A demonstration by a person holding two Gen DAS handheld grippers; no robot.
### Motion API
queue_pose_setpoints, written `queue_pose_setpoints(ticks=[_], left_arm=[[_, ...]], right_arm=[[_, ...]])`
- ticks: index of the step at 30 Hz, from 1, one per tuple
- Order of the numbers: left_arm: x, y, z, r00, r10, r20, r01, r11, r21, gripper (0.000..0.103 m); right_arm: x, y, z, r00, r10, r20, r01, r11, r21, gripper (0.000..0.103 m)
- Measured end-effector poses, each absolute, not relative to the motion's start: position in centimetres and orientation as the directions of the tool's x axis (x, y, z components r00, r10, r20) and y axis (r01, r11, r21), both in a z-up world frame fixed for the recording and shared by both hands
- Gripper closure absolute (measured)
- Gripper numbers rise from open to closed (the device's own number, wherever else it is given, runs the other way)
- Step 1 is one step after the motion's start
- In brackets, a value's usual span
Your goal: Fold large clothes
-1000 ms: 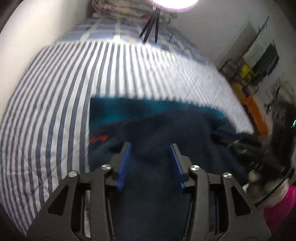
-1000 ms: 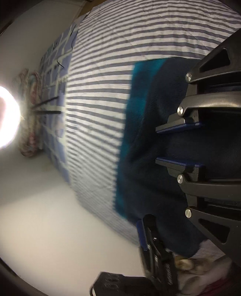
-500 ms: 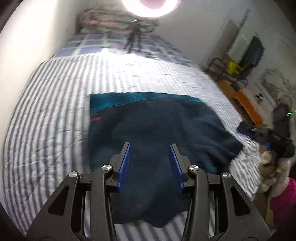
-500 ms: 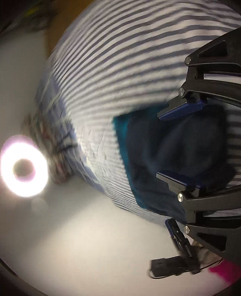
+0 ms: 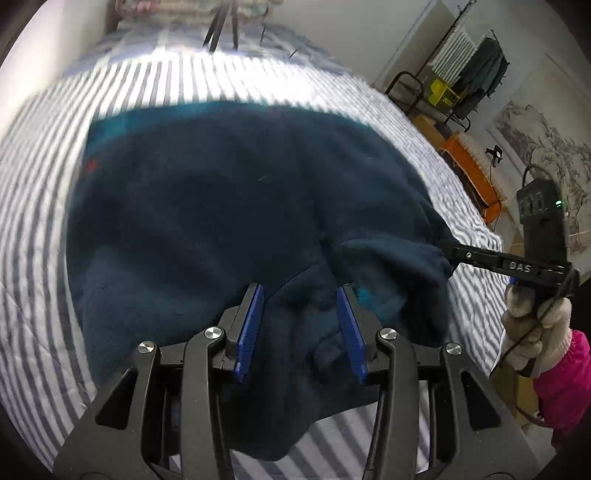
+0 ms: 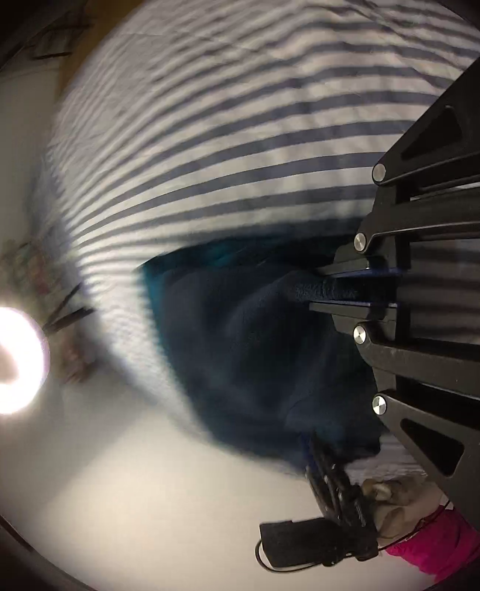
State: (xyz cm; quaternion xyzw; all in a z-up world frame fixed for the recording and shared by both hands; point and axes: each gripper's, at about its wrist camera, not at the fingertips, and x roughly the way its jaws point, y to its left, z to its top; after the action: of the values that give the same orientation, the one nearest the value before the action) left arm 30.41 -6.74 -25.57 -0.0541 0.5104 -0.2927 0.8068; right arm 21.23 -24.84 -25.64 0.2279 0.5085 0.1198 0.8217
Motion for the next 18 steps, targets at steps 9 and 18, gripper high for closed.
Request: queue_pose_setpoints(ticks=[9,18], left_arm=[[29.2,-1.3,-20.7,0.404,-0.551,-0.73,0.365,0.829,-0.424,0.05],[32.8,8.4,-25.5,0.402,-0.601,-0.691,-0.037,0.744,-0.668,0.033]], right_arm=[[20.6,-25.0,-21.3,0.515,0.371,-0.773,-0.058,0.915,0.4,0.066],[23.3,-28.1,-20.8,0.59,0.41,-0.695,-0.02,0.869,0.495,0.02]])
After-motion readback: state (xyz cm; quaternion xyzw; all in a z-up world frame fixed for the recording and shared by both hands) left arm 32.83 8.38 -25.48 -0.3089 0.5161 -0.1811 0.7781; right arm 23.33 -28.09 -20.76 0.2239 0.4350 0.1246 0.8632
